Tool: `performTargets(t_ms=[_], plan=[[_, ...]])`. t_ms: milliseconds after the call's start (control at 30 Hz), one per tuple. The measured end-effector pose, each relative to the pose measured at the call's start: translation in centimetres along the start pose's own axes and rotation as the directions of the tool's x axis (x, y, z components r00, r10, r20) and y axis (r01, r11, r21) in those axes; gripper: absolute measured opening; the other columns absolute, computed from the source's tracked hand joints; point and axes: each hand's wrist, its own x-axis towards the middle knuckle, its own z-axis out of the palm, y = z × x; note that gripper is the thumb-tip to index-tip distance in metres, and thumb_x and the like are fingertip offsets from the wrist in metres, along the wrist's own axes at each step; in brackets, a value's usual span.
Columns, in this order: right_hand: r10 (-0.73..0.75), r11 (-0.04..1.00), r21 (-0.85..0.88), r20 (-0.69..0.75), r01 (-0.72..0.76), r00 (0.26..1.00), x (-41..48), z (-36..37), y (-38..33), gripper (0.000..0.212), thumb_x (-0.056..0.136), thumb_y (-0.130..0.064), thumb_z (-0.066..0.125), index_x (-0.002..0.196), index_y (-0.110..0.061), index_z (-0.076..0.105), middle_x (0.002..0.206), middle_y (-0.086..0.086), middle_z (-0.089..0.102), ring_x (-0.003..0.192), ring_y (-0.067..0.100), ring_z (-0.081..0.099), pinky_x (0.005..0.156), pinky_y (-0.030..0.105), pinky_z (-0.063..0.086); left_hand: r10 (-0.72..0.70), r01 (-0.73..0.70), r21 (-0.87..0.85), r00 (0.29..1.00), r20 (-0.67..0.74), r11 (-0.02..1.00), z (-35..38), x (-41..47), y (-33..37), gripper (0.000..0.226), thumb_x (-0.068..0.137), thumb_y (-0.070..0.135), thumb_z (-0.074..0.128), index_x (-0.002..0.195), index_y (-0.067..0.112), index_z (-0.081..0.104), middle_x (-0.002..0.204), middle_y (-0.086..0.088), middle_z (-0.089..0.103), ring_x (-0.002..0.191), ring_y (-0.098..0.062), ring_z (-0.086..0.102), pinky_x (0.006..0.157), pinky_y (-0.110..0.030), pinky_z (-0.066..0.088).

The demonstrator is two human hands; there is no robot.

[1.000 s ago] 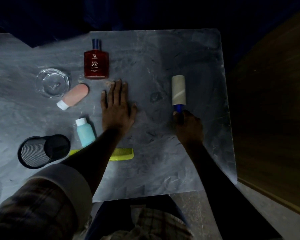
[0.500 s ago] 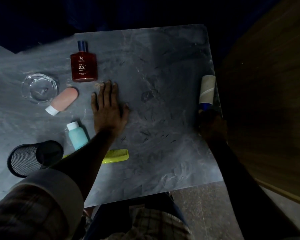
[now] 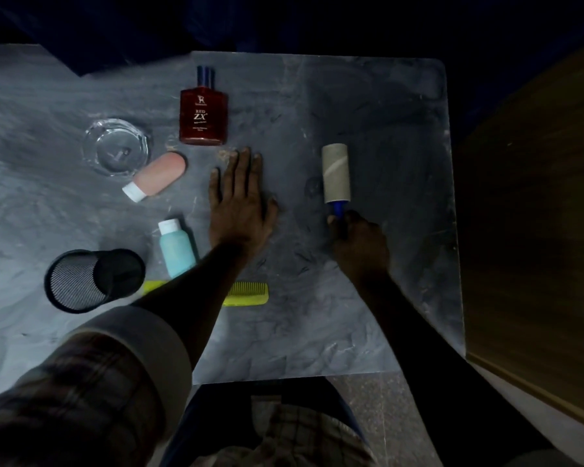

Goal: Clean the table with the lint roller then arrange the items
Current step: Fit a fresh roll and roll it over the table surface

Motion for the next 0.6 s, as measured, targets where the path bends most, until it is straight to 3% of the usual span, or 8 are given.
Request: performTargets(t_ms=[300,500,600], plan=[[-0.11,0.993,0.057,0.051,0.107,0.993,-1.1,1.5,-4.3,0.04,0.104,-0.047,0.044,0.111,-0.014,0.065,0.101,0.012,0.076,0.096,0.033,0.072,0.082,0.038,0.055,-0.007,0.007,-0.006,1.0,0.018,1.0,0.1,0.0,-0.1,0.077,0.105,0.052,0.035,0.17,0.015,0.018,0.179,-0.011,0.019,0.167,-0.028,0.017,0.134,-0.059,0.014],[-0.112,0.991,0.083,0.106,0.104,0.988,-0.9,1.9,-4.8,0.039,0.104,-0.048,0.041,0.114,-0.018,0.064,0.104,0.009,0.076,0.102,0.032,0.071,0.091,0.038,0.055,0.008,-0.008,0.007,1.0,0.002,1.0,0.2,0.0,-0.2,0.079,0.104,0.053,0.037,0.17,0.014,0.018,0.179,-0.011,0.019,0.167,-0.029,0.017,0.135,-0.059,0.013],[-0.11,0.99,0.1,0.07,0.102,0.991,-0.7,1.7,-4.1,0.04,0.104,-0.047,0.042,0.113,-0.016,0.065,0.103,0.01,0.076,0.099,0.031,0.072,0.087,0.037,0.055,-0.002,0.002,-0.004,1.0,-0.011,1.0,0.3,0.0,-0.2,0.078,0.104,0.053,0.038,0.17,0.015,0.019,0.179,-0.011,0.02,0.167,-0.029,0.017,0.135,-0.058,0.012]])
